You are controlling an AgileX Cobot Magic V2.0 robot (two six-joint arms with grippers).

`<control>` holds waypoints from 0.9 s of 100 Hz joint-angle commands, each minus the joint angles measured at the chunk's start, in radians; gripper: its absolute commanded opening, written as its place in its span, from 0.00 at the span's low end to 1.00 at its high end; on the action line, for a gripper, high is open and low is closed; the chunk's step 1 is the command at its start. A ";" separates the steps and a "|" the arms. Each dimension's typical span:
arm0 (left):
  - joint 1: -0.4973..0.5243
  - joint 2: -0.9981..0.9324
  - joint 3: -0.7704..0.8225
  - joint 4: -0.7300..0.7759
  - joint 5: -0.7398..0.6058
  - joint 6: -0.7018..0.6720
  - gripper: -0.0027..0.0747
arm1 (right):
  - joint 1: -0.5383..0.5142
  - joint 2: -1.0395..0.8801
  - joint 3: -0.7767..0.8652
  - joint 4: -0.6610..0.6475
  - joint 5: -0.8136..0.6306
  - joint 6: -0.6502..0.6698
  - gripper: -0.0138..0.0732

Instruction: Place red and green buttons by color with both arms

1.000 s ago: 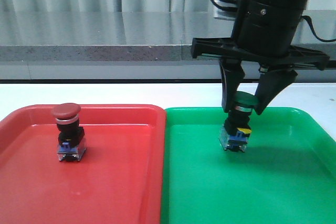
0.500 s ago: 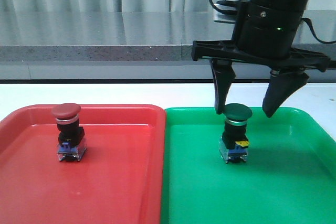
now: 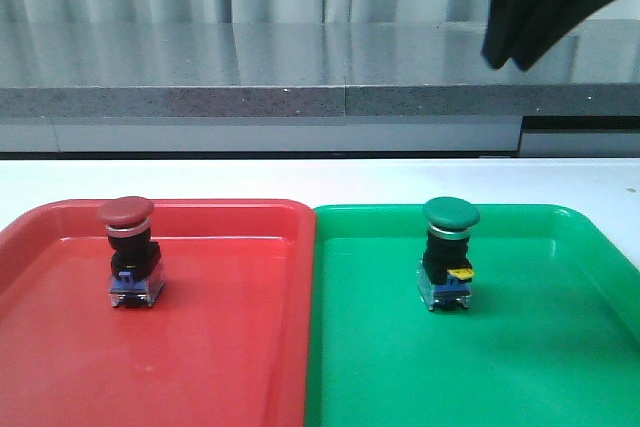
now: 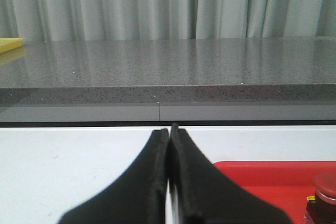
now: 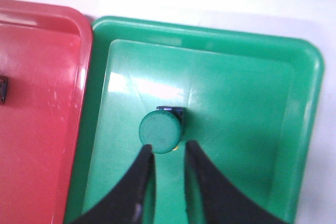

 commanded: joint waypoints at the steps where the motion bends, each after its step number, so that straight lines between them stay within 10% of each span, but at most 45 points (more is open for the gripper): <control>1: 0.002 -0.022 0.010 -0.008 -0.076 0.001 0.01 | 0.001 -0.103 -0.013 -0.055 -0.029 -0.011 0.09; 90: 0.002 -0.022 0.010 -0.008 -0.076 0.001 0.01 | -0.167 -0.822 0.374 -0.286 -0.059 0.056 0.09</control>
